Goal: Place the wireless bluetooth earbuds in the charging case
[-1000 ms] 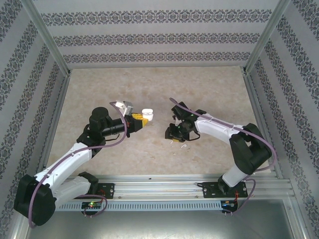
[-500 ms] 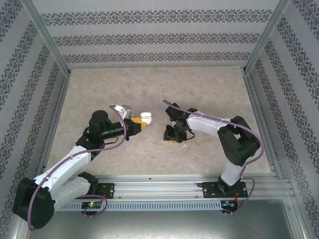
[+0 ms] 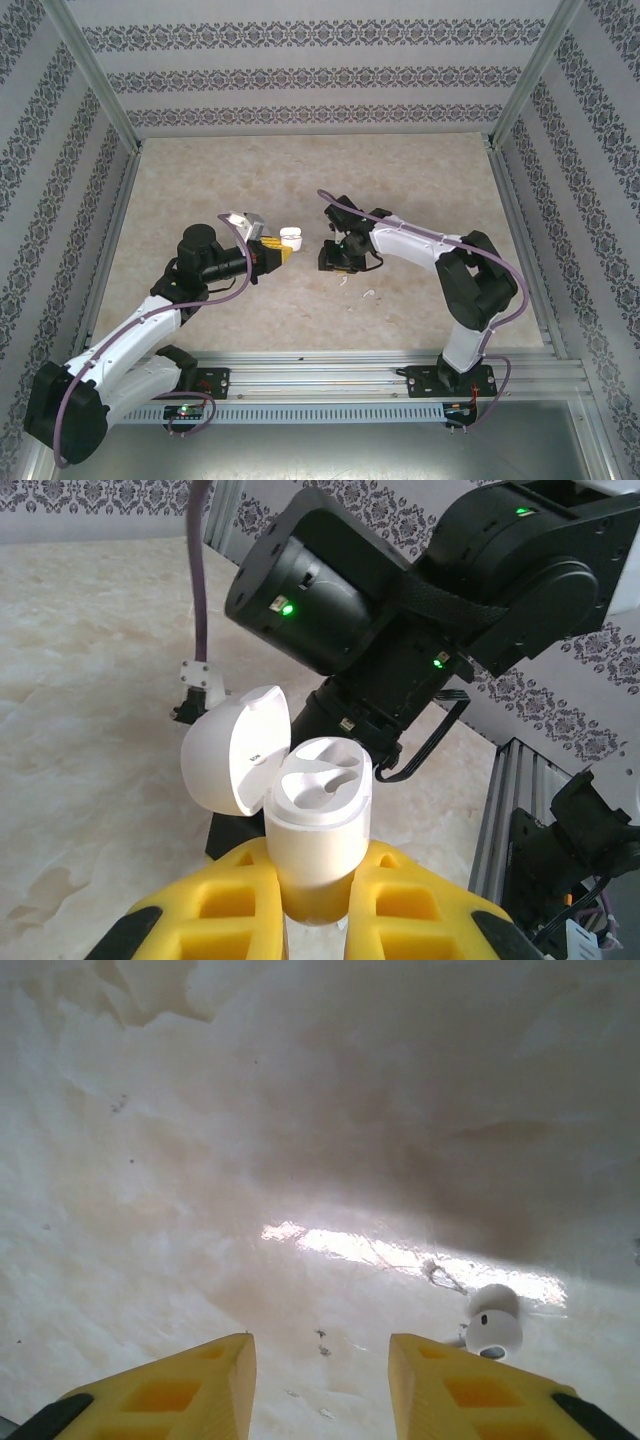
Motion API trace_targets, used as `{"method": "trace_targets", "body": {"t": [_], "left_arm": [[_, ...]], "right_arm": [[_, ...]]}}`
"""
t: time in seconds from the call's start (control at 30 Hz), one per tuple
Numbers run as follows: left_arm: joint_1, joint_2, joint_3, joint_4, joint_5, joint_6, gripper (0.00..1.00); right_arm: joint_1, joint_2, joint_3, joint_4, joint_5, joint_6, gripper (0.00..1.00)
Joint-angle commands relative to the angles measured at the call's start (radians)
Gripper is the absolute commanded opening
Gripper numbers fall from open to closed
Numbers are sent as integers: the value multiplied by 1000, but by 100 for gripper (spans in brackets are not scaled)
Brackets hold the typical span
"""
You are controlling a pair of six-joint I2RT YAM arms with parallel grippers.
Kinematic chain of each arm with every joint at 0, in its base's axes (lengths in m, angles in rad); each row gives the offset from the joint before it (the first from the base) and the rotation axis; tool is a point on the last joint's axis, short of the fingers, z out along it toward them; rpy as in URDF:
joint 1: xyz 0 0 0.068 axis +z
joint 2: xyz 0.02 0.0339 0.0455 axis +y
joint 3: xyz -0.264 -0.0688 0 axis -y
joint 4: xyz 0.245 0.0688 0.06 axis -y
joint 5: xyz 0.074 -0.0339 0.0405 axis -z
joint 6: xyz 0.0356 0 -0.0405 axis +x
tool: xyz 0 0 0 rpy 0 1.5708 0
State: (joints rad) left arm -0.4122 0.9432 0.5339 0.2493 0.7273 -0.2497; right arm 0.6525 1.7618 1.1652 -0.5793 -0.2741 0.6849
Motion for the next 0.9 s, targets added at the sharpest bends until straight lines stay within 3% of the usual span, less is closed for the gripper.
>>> {"method": "trace_targets", "body": {"t": [0.0, 0.23, 0.87], "left_arm": [[-4, -2, -3, 11, -3, 15, 0], [-4, 15, 3, 19, 10, 10, 0], [-3, -13, -11, 2, -1, 12, 0]], "right_arm": [[-5, -89, -69, 10, 42, 52, 37], [-38, -164, -210, 64, 79, 137, 32], [-37, 10, -123, 75, 62, 102, 32]]}}
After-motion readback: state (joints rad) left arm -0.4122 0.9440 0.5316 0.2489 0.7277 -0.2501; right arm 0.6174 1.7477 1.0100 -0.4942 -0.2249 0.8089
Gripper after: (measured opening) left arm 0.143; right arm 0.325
